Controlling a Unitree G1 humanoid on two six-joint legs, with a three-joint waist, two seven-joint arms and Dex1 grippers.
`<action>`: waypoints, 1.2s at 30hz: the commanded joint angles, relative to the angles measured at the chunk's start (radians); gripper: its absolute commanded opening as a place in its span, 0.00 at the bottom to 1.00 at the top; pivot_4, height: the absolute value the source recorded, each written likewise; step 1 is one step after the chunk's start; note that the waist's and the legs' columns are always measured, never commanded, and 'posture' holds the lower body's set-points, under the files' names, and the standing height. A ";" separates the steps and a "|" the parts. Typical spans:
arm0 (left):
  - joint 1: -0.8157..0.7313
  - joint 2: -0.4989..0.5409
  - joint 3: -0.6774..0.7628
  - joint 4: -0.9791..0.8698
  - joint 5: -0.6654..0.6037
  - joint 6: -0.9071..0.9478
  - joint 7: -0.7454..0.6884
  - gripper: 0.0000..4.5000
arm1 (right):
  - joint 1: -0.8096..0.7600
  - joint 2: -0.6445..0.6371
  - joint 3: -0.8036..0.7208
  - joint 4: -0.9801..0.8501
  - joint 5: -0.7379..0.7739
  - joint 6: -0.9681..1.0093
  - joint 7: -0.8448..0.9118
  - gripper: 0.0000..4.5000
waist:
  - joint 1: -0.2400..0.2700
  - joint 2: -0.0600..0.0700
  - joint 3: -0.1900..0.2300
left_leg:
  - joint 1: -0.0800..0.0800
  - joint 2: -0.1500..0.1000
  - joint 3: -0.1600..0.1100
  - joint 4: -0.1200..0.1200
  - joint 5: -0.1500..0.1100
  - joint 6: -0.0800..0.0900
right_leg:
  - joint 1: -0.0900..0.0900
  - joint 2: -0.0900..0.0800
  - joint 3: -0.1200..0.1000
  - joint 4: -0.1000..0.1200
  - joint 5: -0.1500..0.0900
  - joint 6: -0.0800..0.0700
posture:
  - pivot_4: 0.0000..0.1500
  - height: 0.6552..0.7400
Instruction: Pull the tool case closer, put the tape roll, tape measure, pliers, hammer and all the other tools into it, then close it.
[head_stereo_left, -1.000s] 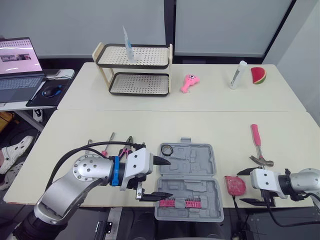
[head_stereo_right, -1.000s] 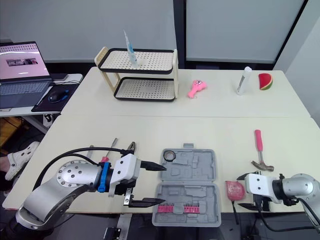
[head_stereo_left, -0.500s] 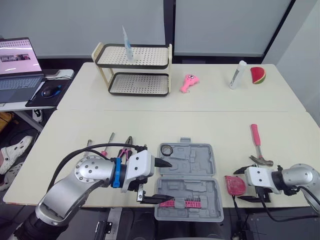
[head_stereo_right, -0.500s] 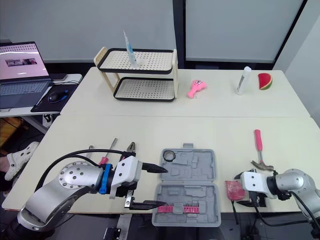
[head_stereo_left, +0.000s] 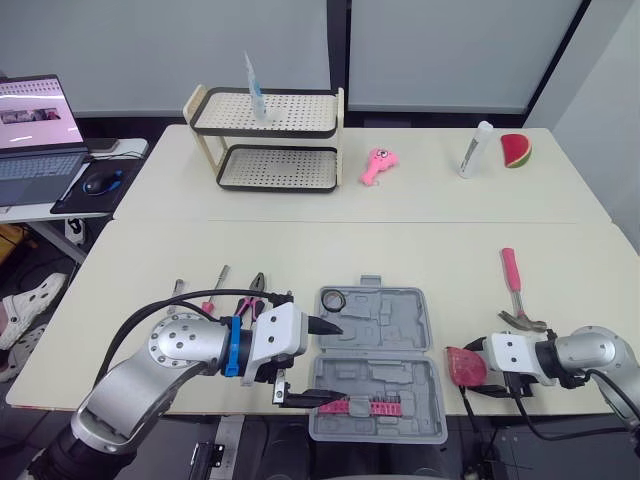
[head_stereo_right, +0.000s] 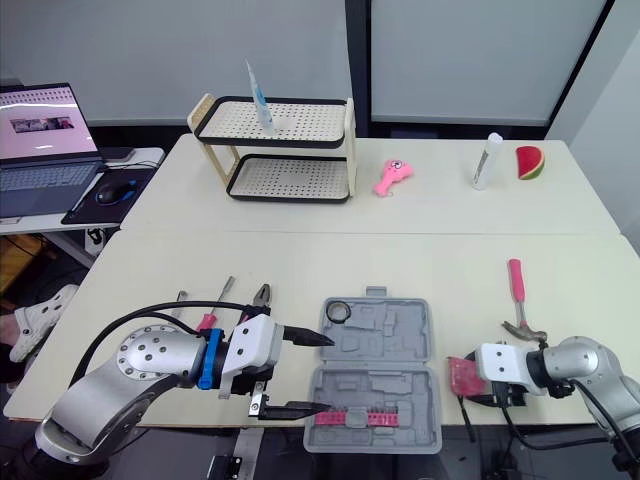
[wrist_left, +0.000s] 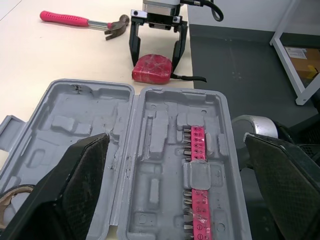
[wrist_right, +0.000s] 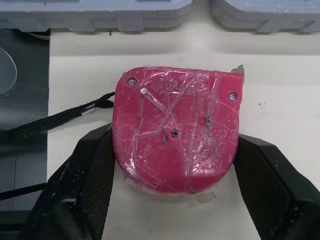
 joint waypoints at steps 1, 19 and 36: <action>-0.004 -0.007 0.003 0.006 0.005 -0.025 -0.002 1.00 | -0.003 -0.013 -0.025 -0.032 0.009 0.007 -0.009 0.71 | 0.000 0.000 0.000 | 0.000 0.000 0.000 0.000 0.000 0.000 | 0.000 0.000 0.000 0.000 0.000 0.000 | 1.00 0.87; -0.142 -0.027 0.053 0.110 0.044 0.099 0.127 1.00 | -0.432 -0.104 0.145 -0.417 -0.049 0.644 0.203 0.71 | -0.003 0.002 0.002 | -0.001 0.000 -0.001 0.000 0.000 0.000 | -0.002 0.000 -0.001 0.000 0.000 0.000 | 1.00 0.87; -0.157 -0.068 -0.028 0.098 0.099 0.096 0.134 1.00 | -0.775 0.208 0.447 -0.014 -0.255 0.618 0.237 0.71 | -0.004 0.002 0.002 | -0.004 -0.001 -0.001 0.001 0.002 -0.004 | -0.006 -0.001 -0.001 0.001 0.000 0.000 | 1.00 0.87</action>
